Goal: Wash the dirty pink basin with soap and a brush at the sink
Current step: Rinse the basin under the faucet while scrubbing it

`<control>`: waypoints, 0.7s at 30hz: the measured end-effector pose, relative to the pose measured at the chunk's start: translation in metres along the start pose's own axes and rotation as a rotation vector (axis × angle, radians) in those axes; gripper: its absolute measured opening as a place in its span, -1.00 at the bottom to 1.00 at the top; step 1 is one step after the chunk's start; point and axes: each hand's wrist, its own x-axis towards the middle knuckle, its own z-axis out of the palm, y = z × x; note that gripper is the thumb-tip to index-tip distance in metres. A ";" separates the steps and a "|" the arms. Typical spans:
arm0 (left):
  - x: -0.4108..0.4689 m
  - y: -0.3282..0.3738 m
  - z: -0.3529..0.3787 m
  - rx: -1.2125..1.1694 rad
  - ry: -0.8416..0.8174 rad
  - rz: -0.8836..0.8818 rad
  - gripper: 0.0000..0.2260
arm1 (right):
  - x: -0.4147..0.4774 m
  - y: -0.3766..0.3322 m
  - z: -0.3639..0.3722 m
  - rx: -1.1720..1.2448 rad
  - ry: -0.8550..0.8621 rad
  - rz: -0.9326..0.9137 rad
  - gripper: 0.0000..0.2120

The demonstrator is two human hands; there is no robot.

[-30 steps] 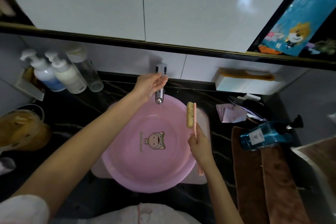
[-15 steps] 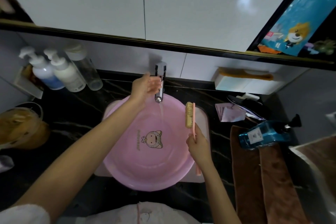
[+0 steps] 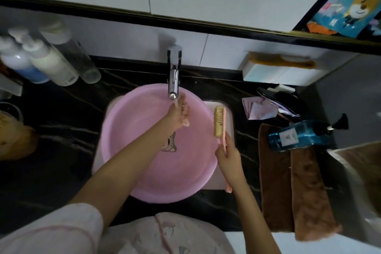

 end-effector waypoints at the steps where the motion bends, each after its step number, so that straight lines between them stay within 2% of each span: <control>1: 0.005 -0.001 0.000 0.004 -0.007 -0.016 -0.53 | 0.001 0.002 -0.001 0.006 -0.001 0.010 -0.53; 3: 0.008 -0.002 -0.002 0.049 -0.047 -0.043 -0.45 | 0.002 0.002 -0.001 0.011 -0.004 0.015 -0.55; 7: 0.014 -0.007 -0.008 -0.039 -0.064 -0.059 -0.64 | 0.009 0.007 0.003 -0.018 -0.012 0.039 -0.59; 13: 0.020 -0.005 -0.010 -0.080 -0.044 -0.047 -0.71 | 0.017 0.018 0.009 -0.083 -0.035 0.045 -0.50; 17: 0.020 -0.003 -0.007 0.088 -0.039 -0.005 -0.60 | 0.015 0.022 0.010 -0.076 -0.038 0.082 -0.49; 21: 0.019 -0.004 -0.005 0.336 -0.054 0.076 -0.66 | 0.015 0.026 0.012 -0.082 -0.029 0.084 -0.50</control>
